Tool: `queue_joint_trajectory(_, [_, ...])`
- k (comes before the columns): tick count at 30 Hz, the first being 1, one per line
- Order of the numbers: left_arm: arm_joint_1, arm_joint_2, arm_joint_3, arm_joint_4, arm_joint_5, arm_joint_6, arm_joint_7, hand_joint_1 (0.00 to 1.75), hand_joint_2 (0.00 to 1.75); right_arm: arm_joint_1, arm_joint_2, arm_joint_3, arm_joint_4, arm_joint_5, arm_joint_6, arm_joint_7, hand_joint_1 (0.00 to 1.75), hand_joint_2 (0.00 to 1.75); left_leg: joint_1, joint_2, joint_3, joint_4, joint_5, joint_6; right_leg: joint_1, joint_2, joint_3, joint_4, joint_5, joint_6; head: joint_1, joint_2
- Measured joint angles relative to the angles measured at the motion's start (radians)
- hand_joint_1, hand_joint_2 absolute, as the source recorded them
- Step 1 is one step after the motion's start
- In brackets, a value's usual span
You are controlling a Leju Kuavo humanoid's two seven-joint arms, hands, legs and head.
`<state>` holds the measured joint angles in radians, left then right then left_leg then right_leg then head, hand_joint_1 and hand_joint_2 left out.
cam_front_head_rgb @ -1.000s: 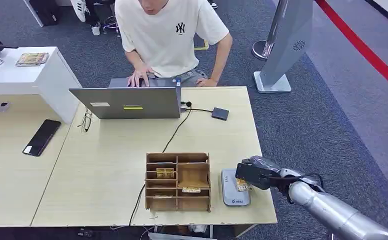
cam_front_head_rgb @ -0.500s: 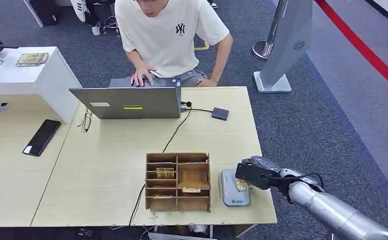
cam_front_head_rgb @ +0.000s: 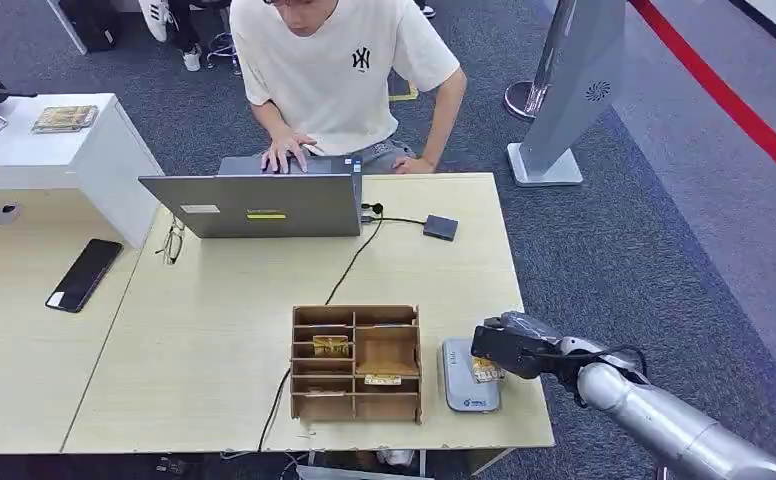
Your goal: Pass the card to the sensor for recognition and then transmit it.
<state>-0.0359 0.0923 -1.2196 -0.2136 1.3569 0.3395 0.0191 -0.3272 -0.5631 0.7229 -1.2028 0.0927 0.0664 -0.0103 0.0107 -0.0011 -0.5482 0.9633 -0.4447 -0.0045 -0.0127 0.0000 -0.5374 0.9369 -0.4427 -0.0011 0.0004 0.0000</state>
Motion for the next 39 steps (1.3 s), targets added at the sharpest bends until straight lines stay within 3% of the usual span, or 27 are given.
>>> queue_joint_trajectory(28, [0.000,0.000,0.000,0.000,0.001,0.002,-0.002,0.00,0.00,-0.003,0.002,0.000,0.006,0.000,0.000,-0.007,1.75,1.75,0.000,0.000,0.000,0.000,0.000,0.000,0.000,0.000,0.000,0.000,0.000,0.000,0.000,0.000])
queue_joint_trajectory(39, [0.000,0.000,0.000,0.000,0.006,0.001,-0.012,0.00,0.00,-0.004,0.019,-0.027,0.012,-0.031,-0.051,-0.072,1.75,1.75,0.000,0.000,0.000,0.000,0.000,0.000,0.000,0.000,0.001,0.000,0.000,0.000,0.000,0.000])
